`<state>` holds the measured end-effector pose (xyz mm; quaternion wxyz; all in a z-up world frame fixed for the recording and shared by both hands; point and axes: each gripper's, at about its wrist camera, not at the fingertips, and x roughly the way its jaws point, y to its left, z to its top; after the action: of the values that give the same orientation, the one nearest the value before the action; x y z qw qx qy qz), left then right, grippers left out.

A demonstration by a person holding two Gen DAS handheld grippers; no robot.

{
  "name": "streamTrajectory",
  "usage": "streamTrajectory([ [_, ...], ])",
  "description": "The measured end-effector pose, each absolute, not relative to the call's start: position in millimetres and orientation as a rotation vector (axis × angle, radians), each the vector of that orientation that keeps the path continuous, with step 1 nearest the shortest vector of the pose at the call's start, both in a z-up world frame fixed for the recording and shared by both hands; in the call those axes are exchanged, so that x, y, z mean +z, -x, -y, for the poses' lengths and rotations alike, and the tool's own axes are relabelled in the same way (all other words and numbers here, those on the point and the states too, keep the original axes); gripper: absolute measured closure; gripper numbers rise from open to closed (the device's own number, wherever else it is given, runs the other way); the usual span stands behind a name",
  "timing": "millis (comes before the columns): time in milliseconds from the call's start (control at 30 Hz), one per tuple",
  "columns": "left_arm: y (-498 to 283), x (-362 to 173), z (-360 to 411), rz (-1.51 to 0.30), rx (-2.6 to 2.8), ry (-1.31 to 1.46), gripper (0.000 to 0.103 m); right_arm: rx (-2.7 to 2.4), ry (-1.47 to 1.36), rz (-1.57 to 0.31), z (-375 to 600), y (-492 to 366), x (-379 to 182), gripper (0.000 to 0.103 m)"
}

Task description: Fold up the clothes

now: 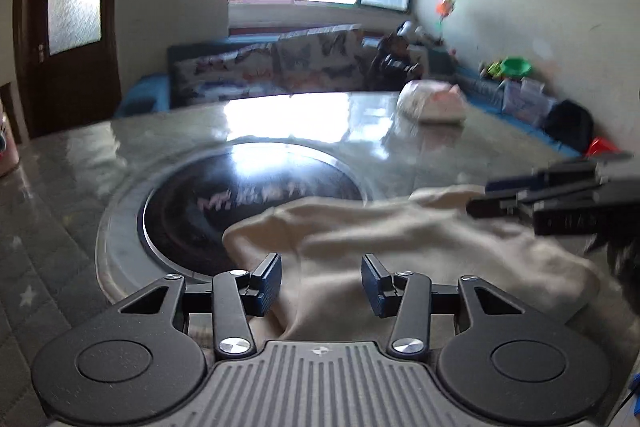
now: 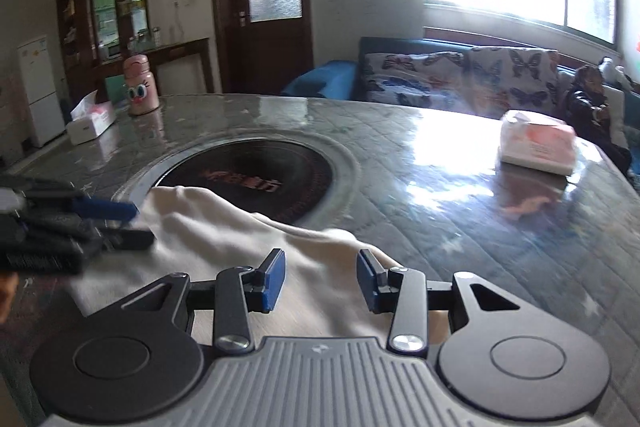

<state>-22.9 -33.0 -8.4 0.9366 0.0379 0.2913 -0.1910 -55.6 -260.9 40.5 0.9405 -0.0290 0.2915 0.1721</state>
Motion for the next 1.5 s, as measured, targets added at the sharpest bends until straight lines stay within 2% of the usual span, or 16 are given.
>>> streamTrajectory([
  [233,21.2,-19.3,21.1,-0.610,-0.372,-0.061,0.054,0.314,0.047,-0.695,254.8,16.2,19.9,0.063],
  [700,29.0,-17.0,13.3,-0.597,-0.369,-0.042,0.051,0.399,0.097,-0.728,210.3,-2.0,21.8,0.063],
  [967,43.8,-10.0,-0.9,-0.573,-0.341,-0.038,0.051,0.442,0.118,-0.673,190.3,-0.8,40.9,0.063],
  [1267,51.4,-17.5,-10.8,-0.607,-0.314,-0.011,0.051,0.455,0.185,-0.726,154.8,-18.7,21.1,0.065],
  [1500,54.3,-11.1,-14.1,-0.597,-0.303,0.007,0.051,0.511,0.173,-0.681,164.0,8.5,40.1,0.065],
])
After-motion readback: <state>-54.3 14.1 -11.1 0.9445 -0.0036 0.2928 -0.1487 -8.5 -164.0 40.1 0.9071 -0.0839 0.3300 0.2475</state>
